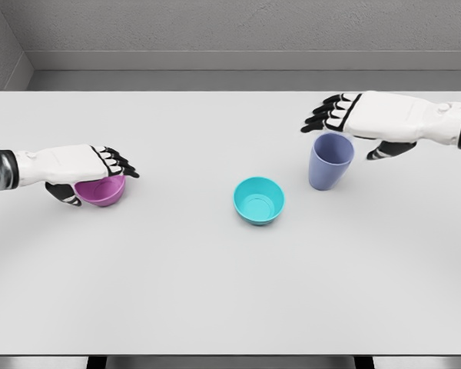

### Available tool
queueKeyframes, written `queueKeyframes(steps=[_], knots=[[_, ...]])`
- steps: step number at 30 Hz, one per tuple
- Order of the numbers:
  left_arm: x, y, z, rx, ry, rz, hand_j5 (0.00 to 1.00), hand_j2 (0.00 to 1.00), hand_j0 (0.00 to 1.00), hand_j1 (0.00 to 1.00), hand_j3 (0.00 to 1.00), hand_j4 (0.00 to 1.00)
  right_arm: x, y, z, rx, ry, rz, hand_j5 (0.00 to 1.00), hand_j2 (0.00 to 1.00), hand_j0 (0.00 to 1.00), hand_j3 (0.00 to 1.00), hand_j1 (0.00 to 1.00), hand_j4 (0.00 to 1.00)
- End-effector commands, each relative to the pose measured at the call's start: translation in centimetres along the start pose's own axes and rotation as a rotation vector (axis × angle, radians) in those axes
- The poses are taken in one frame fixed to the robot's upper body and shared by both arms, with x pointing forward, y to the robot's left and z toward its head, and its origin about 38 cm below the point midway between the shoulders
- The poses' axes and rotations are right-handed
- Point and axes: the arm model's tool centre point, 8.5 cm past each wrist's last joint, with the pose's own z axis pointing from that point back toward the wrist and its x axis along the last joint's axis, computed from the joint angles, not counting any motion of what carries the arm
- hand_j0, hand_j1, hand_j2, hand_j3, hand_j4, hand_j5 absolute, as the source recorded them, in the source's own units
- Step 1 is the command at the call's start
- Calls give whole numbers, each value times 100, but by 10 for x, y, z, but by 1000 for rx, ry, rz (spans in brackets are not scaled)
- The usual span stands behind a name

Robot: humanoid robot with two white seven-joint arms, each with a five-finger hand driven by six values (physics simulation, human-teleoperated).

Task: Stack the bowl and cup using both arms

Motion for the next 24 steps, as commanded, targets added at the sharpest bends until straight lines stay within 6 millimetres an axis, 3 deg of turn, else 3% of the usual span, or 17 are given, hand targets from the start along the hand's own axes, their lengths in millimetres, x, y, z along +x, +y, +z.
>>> queueKeyframes(steps=[1,24], knots=[[-2,0,-1,3,5,8,100,100,100,100,100,100,-8,5,3,3,23,-26,100,100,100,100,100,100],[-1,-2,-7,-10,7,-8,100,100,100,100,100,100,-8,10,-3,9,17,-36,100,100,100,100,100,100]])
